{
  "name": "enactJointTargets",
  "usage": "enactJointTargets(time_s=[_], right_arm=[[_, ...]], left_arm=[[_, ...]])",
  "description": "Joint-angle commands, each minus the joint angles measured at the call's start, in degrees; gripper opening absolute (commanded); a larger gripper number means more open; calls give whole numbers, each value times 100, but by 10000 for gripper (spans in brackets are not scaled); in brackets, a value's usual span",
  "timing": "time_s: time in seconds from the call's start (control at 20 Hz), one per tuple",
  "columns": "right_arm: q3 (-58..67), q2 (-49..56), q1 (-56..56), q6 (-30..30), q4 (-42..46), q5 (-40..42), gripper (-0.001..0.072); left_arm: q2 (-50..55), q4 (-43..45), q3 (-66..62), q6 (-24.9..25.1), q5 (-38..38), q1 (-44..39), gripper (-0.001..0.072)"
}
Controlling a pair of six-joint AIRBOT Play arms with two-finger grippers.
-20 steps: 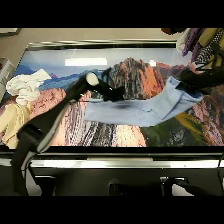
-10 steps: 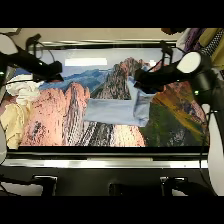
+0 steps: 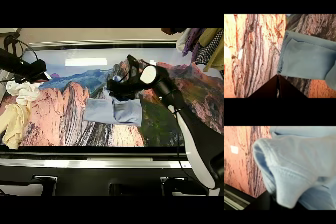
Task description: Fold the clothes and pants, and hang the long-sleeved shirts on hangers.
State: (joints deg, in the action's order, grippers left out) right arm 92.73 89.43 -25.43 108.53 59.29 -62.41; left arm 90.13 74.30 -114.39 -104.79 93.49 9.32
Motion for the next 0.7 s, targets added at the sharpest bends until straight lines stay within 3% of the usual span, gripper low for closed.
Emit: enactJointTargets(time_s=[0.0,0.15,0.2,0.4,0.5,0.65], right_arm=[[7,382,-210,20,-122,107,32],[7,634,-275,11,-260,197,35],[7,671,-297,4,-315,286,74],[44,649,-334,-553,-1279,776,409],[155,557,-332,-1143,-1982,702,463],[490,236,-188,-1191,-1700,302,489]], left_arm=[[7,9,68,44,11,22,20],[9,11,68,46,9,22,20],[7,9,68,44,9,22,20],[7,11,68,44,9,22,20],[7,11,68,44,9,22,20],[7,9,68,44,13,24,20]])
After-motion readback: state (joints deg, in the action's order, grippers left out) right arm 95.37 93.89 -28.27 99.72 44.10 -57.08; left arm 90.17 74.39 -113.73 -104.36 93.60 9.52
